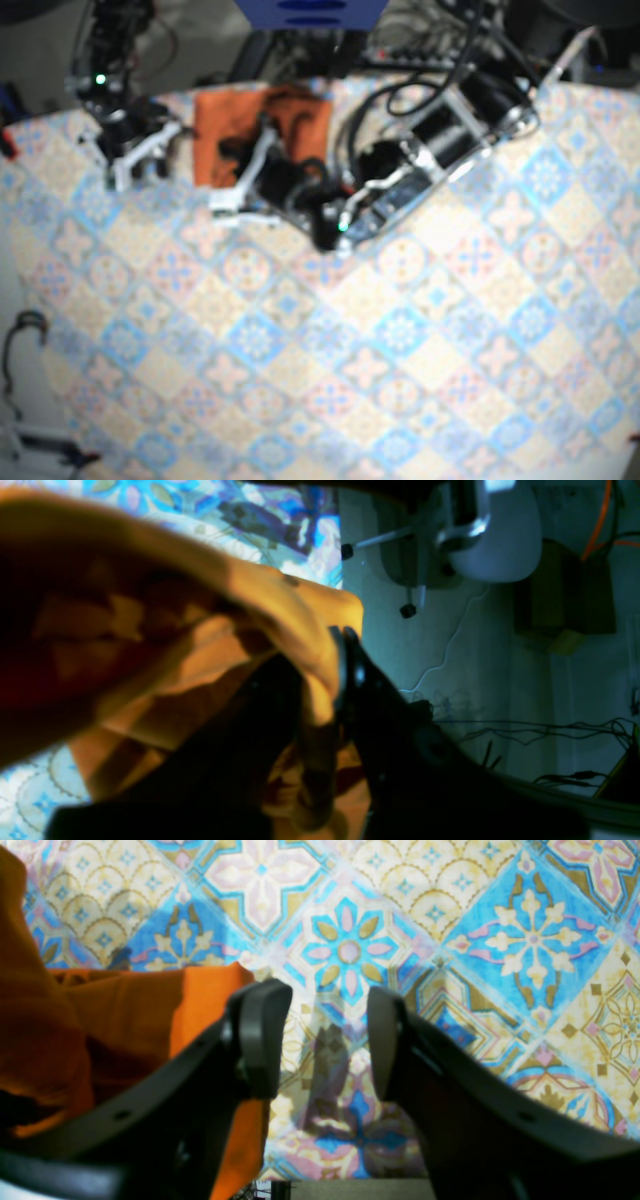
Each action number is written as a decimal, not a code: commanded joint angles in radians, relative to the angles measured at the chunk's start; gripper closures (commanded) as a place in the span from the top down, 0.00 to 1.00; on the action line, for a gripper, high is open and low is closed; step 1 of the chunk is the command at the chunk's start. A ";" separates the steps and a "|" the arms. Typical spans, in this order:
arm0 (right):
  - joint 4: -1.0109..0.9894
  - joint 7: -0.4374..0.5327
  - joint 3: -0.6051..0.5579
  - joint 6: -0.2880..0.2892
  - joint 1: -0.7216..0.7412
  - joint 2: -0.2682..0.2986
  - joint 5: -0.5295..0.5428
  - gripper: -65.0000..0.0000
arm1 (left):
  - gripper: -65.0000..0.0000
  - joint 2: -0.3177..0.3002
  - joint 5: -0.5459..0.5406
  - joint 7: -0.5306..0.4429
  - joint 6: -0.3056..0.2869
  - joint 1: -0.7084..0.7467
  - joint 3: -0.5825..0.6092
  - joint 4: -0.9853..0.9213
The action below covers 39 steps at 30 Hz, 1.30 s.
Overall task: Fold the T-shirt properly
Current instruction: 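Press the folded end down onto the bundle with the left gripper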
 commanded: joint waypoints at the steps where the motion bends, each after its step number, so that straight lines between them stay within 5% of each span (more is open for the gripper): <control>1: 0.018 0.023 0.002 0.002 0.001 0.007 0.012 0.42 | 0.00 0.012 -0.020 -0.019 -0.009 -0.023 -0.004 0.013; 7: 0.018 0.023 0.002 0.002 0.003 0.005 0.014 0.42 | 0.02 0.012 -0.020 -0.019 -0.009 -0.023 -0.004 0.013; 30: 0.018 0.025 0.004 0.002 0.003 0.005 0.017 0.42 | 0.77 0.012 -0.022 -0.022 -0.009 -0.009 -0.004 0.013; 39: 0.020 0.062 0.004 0.002 0.001 0.005 0.020 0.42 | 0.89 0.023 -0.028 -0.023 -0.009 0.034 -0.006 0.013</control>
